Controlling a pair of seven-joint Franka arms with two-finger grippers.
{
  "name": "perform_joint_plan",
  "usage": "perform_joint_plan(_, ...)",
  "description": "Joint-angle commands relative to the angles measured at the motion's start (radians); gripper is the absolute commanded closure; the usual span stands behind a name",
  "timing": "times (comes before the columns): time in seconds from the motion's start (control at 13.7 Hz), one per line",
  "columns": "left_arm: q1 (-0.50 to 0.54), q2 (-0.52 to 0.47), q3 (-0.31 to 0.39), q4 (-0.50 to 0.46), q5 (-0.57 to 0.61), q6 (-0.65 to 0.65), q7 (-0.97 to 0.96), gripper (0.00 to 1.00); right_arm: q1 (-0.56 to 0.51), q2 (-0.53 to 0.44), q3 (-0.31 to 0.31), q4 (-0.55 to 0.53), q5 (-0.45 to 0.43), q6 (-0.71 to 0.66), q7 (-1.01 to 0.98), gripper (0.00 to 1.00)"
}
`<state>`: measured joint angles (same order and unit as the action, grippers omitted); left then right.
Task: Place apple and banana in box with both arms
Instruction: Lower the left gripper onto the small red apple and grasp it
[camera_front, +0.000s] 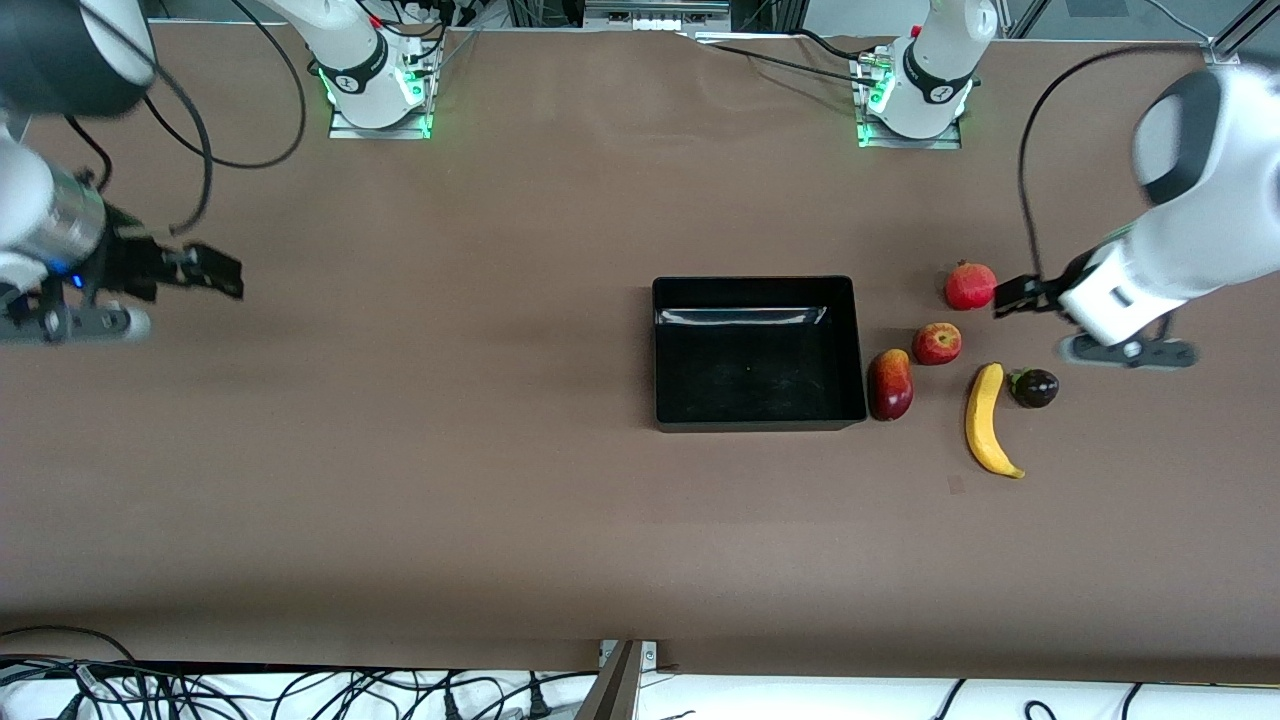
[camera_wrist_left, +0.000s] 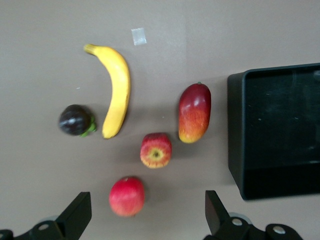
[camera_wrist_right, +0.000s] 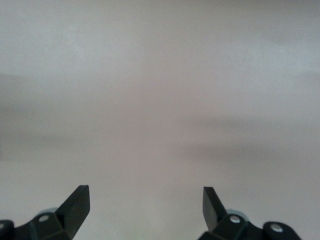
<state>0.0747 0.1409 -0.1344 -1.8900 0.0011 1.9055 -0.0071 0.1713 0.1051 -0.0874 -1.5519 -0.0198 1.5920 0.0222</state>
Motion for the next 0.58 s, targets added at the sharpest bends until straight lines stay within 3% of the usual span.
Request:
perform_joint_plan(0.0,-0.003,-0.02,-0.001,-0.182,0.019,0.189,0.01,0.0,-0.117,-0.148,0.084,-0.256,-0.022,0.126,0.001,0.0)
perform_joint_plan(0.22,-0.001,0.002,-0.001,-0.332,0.049,0.369,0.012,0.0,-0.162,-0.145,0.093,-0.223,-0.006,0.125,-0.012,0.0)
perform_joint_plan(0.51,0.0,0.095,-0.001,-0.366,0.109,0.432,0.012,0.0,-0.177,-0.133,0.098,-0.189,-0.011,0.051,-0.013,0.0)
